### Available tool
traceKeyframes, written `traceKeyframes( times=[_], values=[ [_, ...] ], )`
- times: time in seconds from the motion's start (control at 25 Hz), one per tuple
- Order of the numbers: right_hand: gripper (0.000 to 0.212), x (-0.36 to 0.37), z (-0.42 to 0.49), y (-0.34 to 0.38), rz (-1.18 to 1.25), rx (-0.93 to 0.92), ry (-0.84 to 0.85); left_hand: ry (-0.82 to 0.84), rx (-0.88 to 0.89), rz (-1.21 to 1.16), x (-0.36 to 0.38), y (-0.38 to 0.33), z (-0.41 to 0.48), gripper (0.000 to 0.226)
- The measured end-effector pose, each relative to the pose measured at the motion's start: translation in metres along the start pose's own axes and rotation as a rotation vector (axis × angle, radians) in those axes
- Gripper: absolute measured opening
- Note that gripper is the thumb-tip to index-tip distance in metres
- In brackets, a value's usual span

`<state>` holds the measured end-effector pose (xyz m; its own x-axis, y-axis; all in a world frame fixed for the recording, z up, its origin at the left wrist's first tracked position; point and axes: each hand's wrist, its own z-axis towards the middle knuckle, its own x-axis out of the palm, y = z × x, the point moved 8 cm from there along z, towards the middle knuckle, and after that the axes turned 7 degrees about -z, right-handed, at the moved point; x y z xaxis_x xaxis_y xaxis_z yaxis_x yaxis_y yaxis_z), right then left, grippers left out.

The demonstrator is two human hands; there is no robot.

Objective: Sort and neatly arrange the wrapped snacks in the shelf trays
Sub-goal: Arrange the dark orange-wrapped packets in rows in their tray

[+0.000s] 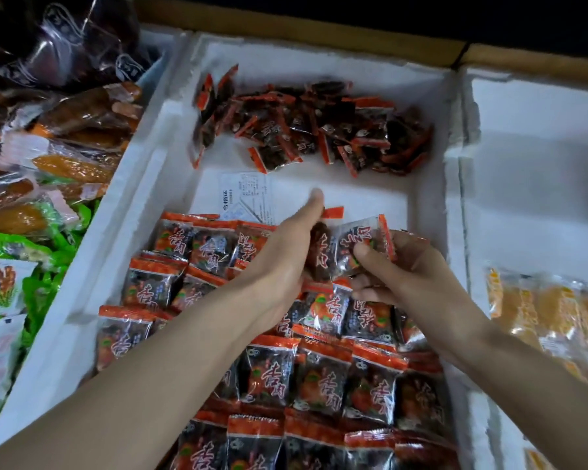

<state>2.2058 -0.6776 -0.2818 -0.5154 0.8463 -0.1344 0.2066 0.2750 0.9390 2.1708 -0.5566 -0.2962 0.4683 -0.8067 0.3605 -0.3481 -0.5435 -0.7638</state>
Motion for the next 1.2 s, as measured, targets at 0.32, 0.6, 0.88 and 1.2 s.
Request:
traceKeyframes(
  times=[0.32, 0.6, 0.88, 1.2],
  values=[
    [0.030, -0.038, -0.010, -0.005, -0.059, -0.006, -0.179, -0.229, 0.130, 0.156, -0.025, 0.001, -0.002, 0.020],
    [0.040, -0.038, -0.010, -0.008, -0.205, 0.007, -0.138, -0.110, 0.084, 0.066, -0.003, 0.014, -0.010, 0.019],
    [0.032, -0.055, 0.015, 0.005, -0.297, 0.003, -0.122, -0.132, 0.143, 0.200, -0.020, -0.008, -0.010, 0.041],
    [0.026, -0.030, 0.067, 0.011, -0.834, -0.181, 0.094, -0.183, 0.142, 0.158, -0.030, -0.018, -0.002, 0.010]
  ],
)
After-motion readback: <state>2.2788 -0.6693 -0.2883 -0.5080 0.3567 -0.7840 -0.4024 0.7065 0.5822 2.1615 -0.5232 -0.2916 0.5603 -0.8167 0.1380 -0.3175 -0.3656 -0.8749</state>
